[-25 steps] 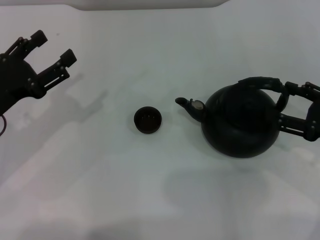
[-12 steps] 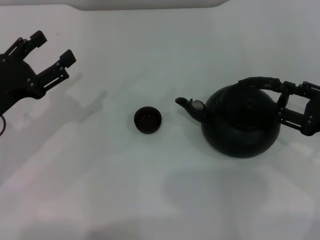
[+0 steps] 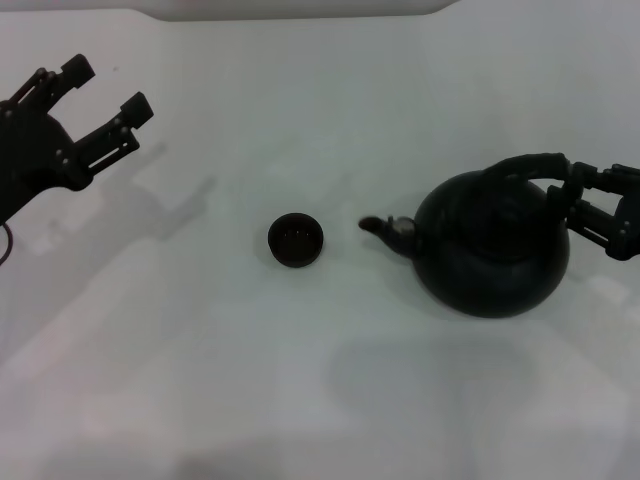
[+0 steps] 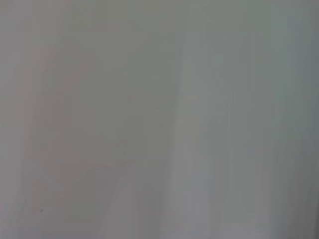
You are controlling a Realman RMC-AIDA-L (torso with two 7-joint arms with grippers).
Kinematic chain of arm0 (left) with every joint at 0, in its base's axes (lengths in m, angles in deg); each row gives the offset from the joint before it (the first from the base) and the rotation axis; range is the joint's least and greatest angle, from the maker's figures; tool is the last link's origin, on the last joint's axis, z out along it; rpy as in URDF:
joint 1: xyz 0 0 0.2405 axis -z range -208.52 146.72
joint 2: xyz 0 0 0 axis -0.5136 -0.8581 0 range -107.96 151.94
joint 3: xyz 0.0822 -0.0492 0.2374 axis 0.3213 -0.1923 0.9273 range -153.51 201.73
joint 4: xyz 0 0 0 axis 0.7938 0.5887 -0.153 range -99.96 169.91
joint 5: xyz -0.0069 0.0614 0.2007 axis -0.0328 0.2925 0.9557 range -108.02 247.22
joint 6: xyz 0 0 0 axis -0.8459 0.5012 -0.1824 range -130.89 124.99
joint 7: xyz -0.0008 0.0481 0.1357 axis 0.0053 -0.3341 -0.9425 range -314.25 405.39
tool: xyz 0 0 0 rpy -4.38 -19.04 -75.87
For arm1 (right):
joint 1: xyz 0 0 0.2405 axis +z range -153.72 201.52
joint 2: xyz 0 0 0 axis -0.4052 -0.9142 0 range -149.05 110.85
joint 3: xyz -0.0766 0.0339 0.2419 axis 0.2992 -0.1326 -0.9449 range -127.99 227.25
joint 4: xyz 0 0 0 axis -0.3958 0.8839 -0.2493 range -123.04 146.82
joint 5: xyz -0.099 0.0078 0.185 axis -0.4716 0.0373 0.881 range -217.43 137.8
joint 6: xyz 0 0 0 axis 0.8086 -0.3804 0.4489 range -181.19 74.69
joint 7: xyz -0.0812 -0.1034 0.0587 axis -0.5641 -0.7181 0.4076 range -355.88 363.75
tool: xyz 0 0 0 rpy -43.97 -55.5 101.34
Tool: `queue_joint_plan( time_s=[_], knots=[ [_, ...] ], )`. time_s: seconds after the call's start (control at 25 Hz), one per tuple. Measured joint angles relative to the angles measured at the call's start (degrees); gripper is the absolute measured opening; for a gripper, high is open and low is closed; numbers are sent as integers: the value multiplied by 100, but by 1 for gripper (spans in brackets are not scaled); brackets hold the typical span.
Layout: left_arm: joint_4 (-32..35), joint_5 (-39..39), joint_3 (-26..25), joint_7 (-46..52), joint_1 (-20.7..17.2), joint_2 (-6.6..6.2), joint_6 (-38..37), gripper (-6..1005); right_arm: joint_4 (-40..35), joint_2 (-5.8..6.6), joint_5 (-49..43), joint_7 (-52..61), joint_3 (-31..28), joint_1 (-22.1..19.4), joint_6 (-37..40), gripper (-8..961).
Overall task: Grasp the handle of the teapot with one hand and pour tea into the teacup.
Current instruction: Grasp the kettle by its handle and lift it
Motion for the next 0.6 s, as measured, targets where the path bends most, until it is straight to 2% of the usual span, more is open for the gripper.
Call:
queue_joint_plan(
  time_s=[0.32, 0.44, 0.6],
  knots=[
    [-39, 60, 0, 15, 91, -8, -98, 872, -9, -4, -2, 15, 13, 17, -102, 446],
    [-44, 61, 0, 14, 104, -8, -141, 872, -9, -10, -4, -4, 21, 81, -107, 282],
    [-90, 51, 0, -7, 106, -8, -155, 866, 19, -18, -5, -12, 29, 192, -108, 194]
  ],
)
